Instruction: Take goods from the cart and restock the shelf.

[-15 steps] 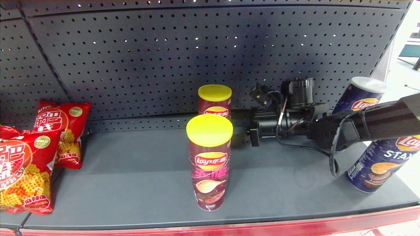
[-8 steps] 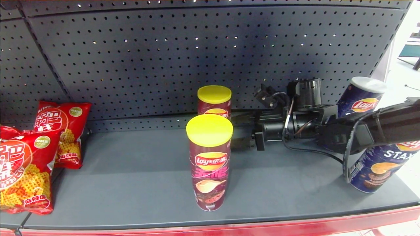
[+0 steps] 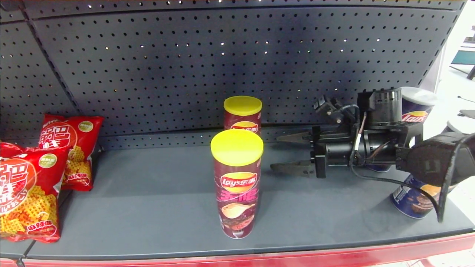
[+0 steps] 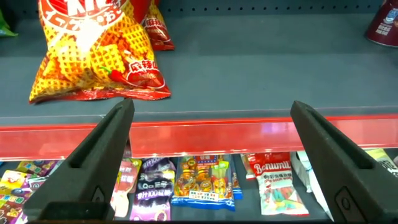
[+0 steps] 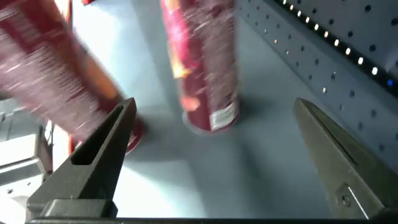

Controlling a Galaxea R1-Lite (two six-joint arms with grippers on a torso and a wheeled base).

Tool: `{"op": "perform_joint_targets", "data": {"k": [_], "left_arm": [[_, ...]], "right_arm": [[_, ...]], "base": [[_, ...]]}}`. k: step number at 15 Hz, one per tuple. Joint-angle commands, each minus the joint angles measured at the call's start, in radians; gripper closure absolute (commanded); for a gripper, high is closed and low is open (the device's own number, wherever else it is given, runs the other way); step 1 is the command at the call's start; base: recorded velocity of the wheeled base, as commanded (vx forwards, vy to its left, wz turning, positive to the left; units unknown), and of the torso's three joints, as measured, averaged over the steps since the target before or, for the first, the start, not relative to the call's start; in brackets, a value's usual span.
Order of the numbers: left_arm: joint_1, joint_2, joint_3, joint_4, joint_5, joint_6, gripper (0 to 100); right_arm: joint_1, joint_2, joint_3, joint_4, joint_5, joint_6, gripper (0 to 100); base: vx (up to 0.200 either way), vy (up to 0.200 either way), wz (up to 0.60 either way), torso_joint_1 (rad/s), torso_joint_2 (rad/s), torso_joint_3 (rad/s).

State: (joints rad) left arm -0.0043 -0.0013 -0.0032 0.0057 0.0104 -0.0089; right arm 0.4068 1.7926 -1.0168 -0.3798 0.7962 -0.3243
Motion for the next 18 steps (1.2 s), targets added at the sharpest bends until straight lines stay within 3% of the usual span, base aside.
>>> {"op": "perform_joint_targets", "data": {"k": [1, 6, 13, 18], "left_arm": [[0.000, 0.001, 0.000, 0.000, 0.000, 0.000, 0], [0.000, 0.001, 0.000, 0.000, 0.000, 0.000, 0], [0.000, 0.001, 0.000, 0.000, 0.000, 0.000, 0], [0.000, 0.001, 0.000, 0.000, 0.000, 0.000, 0]], "right_arm": [[0.000, -0.059, 0.046, -0.001, 0.001, -0.006, 0], [0.053, -0.157, 0.146, -0.001, 0.025, -0.016, 0], [0.211, -0.151, 0.129, -0.002, 0.003, -0.007, 0], [0.274, -0.073, 0.053, -0.002, -0.023, -0.006, 0]], "base": [[0.000, 0.000, 0.00, 0.000, 0.00, 0.000], [0.000, 0.000, 0.00, 0.000, 0.00, 0.000], [0.000, 0.000, 0.00, 0.000, 0.00, 0.000], [0.000, 0.000, 0.00, 0.000, 0.00, 0.000]]}}
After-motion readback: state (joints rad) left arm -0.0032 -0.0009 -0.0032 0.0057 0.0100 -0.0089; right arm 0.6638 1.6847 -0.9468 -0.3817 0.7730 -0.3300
